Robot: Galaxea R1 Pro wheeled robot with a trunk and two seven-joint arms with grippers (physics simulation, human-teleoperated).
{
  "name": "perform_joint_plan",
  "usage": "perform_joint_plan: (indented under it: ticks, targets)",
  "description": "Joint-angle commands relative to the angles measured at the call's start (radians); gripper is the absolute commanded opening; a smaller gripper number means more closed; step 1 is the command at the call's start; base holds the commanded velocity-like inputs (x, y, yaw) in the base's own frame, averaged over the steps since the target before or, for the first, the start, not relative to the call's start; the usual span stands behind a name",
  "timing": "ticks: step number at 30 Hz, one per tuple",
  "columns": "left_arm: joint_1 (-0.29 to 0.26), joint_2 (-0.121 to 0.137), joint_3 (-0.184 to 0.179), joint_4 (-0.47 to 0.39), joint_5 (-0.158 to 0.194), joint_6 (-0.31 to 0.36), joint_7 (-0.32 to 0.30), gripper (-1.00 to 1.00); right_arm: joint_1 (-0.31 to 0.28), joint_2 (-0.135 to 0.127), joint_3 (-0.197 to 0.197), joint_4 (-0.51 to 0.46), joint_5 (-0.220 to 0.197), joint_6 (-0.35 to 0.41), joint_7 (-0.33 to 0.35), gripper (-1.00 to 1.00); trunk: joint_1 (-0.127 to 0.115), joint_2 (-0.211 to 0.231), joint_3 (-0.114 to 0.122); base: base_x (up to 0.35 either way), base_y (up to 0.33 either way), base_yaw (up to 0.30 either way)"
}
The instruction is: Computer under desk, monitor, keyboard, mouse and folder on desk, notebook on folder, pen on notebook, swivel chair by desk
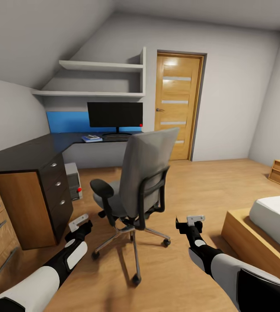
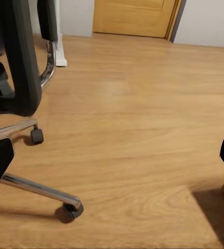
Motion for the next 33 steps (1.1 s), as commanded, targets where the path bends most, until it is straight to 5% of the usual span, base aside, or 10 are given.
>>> perform_joint_plan:
  ticks: [1, 33]
  targets:
    - [-0.001, 0.001, -0.008, -0.001, 0.009, -0.004, 0.006, 1.0, 0.0, 0.0, 0.008, -0.001, -0.004, -0.001, -0.007, 1.0, -0.001, 0.0, -0.001, -0.327, 0.014, 0.0]
    - [-0.001, -0.017, -0.01, -0.001, 0.003, -0.004, 0.012, 1.0, 0.0, 0.027, 0.008, -0.001, -0.006, -0.001, -0.011, 1.0, -0.001, 0.0, -0.001, -0.038, 0.001, 0.185]
